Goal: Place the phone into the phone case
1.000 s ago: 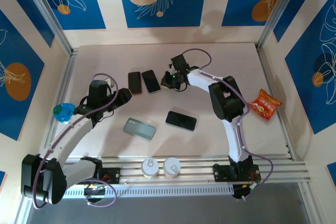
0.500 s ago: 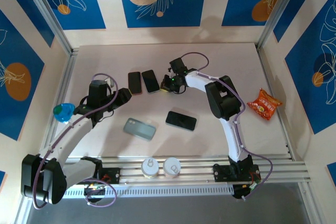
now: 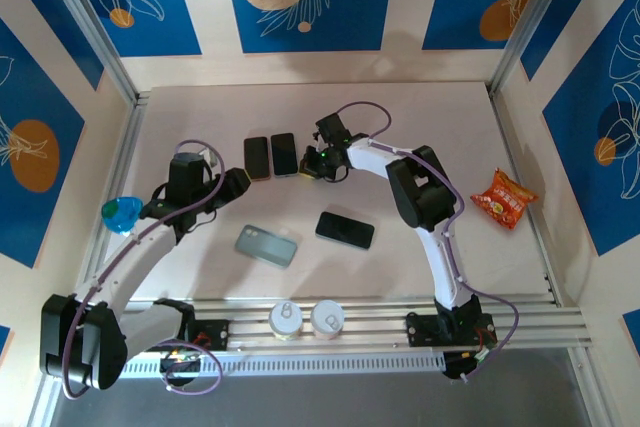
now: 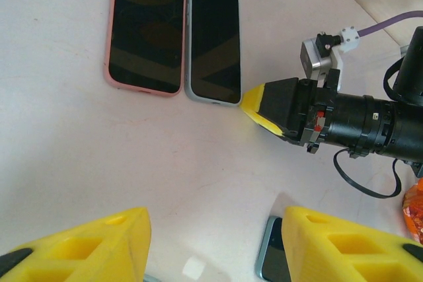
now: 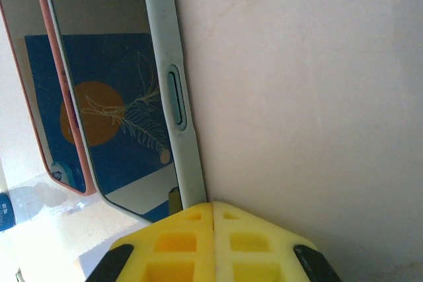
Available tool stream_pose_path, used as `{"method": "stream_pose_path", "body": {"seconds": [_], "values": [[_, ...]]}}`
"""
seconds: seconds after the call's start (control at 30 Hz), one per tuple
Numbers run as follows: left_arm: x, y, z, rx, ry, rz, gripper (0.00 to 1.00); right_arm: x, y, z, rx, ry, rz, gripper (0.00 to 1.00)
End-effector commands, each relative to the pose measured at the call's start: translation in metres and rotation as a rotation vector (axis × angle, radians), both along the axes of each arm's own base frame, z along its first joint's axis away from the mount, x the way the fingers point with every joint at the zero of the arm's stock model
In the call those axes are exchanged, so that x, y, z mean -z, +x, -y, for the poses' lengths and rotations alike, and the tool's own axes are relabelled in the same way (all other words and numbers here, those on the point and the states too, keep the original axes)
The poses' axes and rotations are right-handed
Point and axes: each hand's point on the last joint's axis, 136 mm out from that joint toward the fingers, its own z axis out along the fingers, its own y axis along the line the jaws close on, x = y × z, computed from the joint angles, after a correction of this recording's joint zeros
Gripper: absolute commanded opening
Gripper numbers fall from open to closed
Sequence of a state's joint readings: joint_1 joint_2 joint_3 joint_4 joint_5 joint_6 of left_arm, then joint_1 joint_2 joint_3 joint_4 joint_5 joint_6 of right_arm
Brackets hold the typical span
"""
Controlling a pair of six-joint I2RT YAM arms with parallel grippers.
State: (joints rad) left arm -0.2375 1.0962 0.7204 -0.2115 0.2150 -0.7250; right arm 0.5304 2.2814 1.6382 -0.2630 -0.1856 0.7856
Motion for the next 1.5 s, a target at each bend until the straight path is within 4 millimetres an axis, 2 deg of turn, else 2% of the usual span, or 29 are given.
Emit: {"method": "stream_pose_path", "body": {"seconds": [0.0, 0.07, 0.17, 0.2, 0.23, 0.33, 0.37, 0.57, 0.67, 0.9, 1.1, 1.33, 1.47], "values": [[0.007, -0.008, -0.008, 0.005, 0.040, -0.019, 0.56, -0.033, -0.008, 0.013, -0.027, -0.017, 0.050, 0.00], [0.015, -0.015, -0.009, 0.019, 0.064, -0.047, 0.55, -0.052, -0.016, 0.023, -0.050, -0.052, 0.091, 0.00], [0.030, -0.028, -0.007, 0.058, 0.076, -0.092, 0.55, -0.069, -0.036, 0.037, -0.102, -0.106, 0.138, 0.00], [0.035, -0.033, -0.006, 0.067, 0.075, -0.108, 0.54, -0.070, -0.043, 0.042, -0.116, -0.129, 0.145, 0.05], [0.043, -0.039, -0.005, 0.075, 0.070, -0.131, 0.54, -0.071, -0.053, 0.049, -0.133, -0.162, 0.153, 0.15], [0.061, -0.060, 0.002, 0.116, 0.055, -0.180, 0.53, -0.066, -0.084, 0.071, -0.189, -0.280, 0.168, 0.38], [0.066, -0.067, 0.004, 0.132, 0.053, -0.193, 0.52, -0.062, -0.095, 0.078, -0.211, -0.324, 0.171, 0.43], [0.082, -0.097, 0.020, 0.216, 0.053, -0.231, 0.48, -0.039, -0.154, 0.101, -0.363, -0.515, 0.161, 0.61], [0.089, -0.109, 0.029, 0.256, 0.063, -0.251, 0.44, -0.033, -0.173, 0.103, -0.455, -0.597, 0.173, 0.69], [0.102, -0.122, 0.055, 0.331, 0.067, -0.290, 0.41, -0.028, -0.186, 0.108, -0.595, -0.735, 0.237, 0.81], [0.110, -0.116, 0.069, 0.339, 0.047, -0.308, 0.40, -0.024, -0.186, 0.108, -0.665, -0.787, 0.293, 0.97], [0.122, -0.103, 0.077, 0.333, 0.060, -0.336, 0.38, -0.017, -0.189, 0.107, -0.744, -0.772, 0.318, 0.99], [0.128, -0.094, 0.079, 0.315, 0.069, -0.334, 0.37, -0.014, -0.192, 0.104, -0.765, -0.701, 0.303, 0.99]]}}
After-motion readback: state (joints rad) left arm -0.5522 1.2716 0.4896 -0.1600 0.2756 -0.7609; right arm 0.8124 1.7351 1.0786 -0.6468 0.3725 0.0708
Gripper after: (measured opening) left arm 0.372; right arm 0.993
